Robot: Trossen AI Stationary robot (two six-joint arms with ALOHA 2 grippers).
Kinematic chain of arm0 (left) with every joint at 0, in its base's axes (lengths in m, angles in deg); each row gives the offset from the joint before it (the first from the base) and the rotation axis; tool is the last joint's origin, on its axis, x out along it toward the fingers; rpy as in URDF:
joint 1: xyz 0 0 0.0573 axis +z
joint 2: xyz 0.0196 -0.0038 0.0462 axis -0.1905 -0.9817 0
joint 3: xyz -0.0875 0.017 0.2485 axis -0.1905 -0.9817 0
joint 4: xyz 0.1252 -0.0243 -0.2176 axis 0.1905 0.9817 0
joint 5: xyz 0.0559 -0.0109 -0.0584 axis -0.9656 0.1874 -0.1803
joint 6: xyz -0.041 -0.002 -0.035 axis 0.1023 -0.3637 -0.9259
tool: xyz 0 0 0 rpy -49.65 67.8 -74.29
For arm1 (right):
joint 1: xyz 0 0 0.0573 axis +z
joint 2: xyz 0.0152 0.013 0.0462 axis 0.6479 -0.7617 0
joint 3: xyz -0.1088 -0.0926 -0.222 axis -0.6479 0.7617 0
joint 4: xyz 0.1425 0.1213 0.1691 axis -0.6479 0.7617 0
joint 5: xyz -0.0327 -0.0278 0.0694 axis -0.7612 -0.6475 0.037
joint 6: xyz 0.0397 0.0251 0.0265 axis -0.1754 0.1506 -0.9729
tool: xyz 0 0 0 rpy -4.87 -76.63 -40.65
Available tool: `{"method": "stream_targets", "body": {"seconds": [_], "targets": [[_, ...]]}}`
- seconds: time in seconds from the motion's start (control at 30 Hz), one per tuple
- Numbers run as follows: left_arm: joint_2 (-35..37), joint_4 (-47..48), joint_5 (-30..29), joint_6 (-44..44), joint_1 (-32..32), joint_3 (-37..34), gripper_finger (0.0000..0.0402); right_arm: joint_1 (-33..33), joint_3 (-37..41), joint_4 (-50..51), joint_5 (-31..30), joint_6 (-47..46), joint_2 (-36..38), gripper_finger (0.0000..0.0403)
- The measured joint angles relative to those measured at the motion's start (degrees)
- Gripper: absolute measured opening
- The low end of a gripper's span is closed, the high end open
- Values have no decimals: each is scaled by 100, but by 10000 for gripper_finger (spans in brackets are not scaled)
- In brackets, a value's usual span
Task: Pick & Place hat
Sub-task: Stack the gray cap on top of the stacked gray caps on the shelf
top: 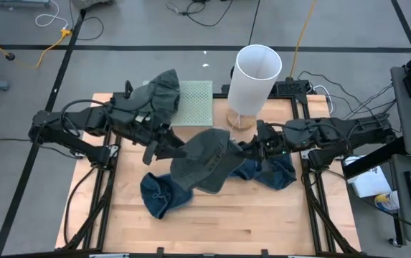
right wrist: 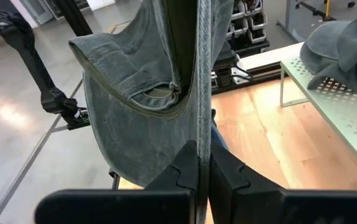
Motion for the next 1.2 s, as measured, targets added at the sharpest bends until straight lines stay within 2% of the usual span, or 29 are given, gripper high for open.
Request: {"method": "stream_targets", "body": {"seconds": [0.1,0.2,0.37,0.57,0.73,0.87,0.97,1.1,1.2], "targets": [[-9,12,-196,-137,-4,0,212,27,0,91,-2,-39,-27,3],[-4,2,-267,-463,-2,0,191,29,0,219,2,-167,-33,3],[-4,1,-237,-865,-72,0,116,29,0,237,0,-189,-31,4],[-4,0,22,-841,-182,0,19,29,0,237,5,-175,-31,4],[-4,41,-179,-965,-205,0,10,29,0,237,10,-156,-31,4],[-4,284,-493,-1052,-208,0,5,27,0,237,406,-203,-29,8],[37,494,-648,-1136,-203,0,4,29,-2,249,483,-569,-29,37],[156,691,-732,-1285,-138,0,3,27,-4,533,843,-738,20,111],[293,806,-738,-1489,-47,127,2,27,-4,659,1514,-746,66,163]]}}
